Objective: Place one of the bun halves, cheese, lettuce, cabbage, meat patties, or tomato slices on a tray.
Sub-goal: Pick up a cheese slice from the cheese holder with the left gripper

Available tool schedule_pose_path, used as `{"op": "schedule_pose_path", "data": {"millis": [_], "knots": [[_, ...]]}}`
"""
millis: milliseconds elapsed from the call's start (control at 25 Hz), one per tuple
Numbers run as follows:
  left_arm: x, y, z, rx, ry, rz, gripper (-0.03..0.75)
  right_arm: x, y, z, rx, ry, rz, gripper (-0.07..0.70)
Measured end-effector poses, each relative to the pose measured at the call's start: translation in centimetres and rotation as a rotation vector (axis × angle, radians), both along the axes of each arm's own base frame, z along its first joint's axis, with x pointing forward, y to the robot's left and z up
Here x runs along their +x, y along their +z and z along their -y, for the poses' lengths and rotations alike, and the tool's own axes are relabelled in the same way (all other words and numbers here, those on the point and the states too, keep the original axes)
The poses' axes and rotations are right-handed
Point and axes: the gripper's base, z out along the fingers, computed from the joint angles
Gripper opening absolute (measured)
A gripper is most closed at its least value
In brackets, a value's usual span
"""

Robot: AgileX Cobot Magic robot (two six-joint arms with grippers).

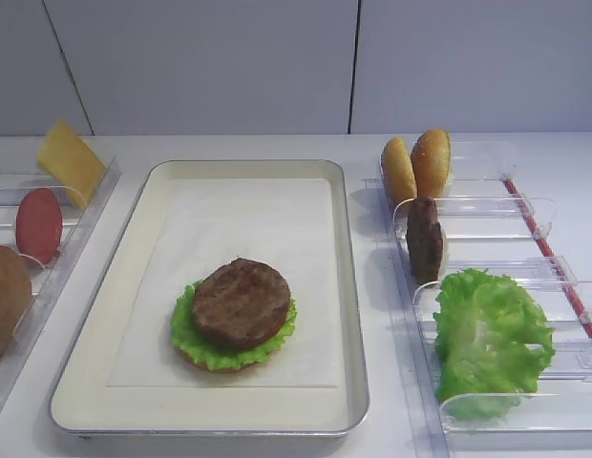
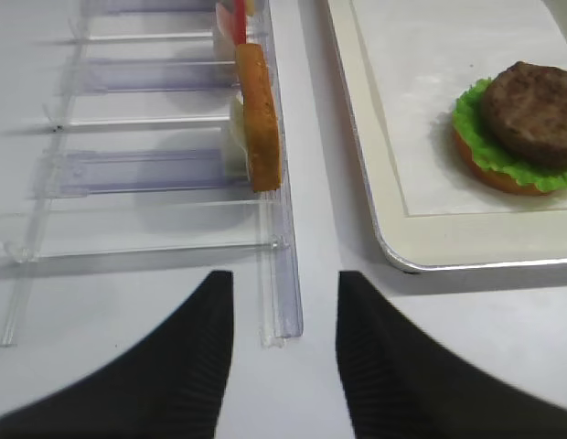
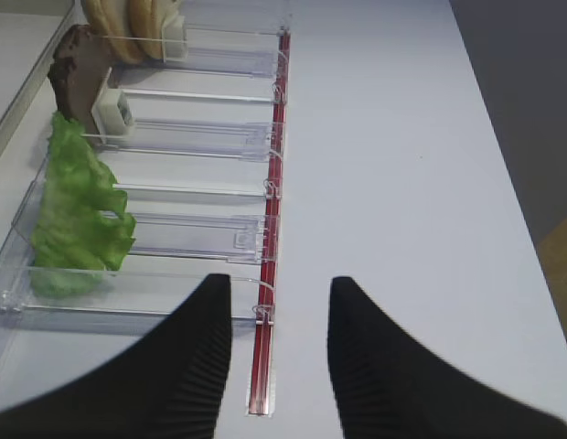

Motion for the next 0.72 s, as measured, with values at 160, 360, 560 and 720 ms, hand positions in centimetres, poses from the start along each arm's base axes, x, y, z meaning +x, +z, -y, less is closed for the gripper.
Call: {"op": "schedule_pose_path", "data": {"millis": [160, 360, 560, 720], "knots": [[2.5, 2.7, 0.1, -0.013, 0.014, -0.114, 0.255, 0.0, 0.0, 0.0, 0.0, 0.0, 0.0, 0.298], [7.8, 6.3, 0.2, -0.006, 0.019, -0.262, 0.255, 0.0, 0.0, 0.0, 0.001, -0.001, 0.0, 0.298], [14.2, 7.9, 0.1, 0.031, 0.032, -0.394, 0.258, 0.0, 0.0, 0.0, 0.001, -0.001, 0.0, 0.298], [20.0, 8.2, 0.2, 0.05, 0.037, -0.466, 0.258, 0.0, 0.0, 0.0, 0.001, -0.001, 0.0, 0.298]]}}
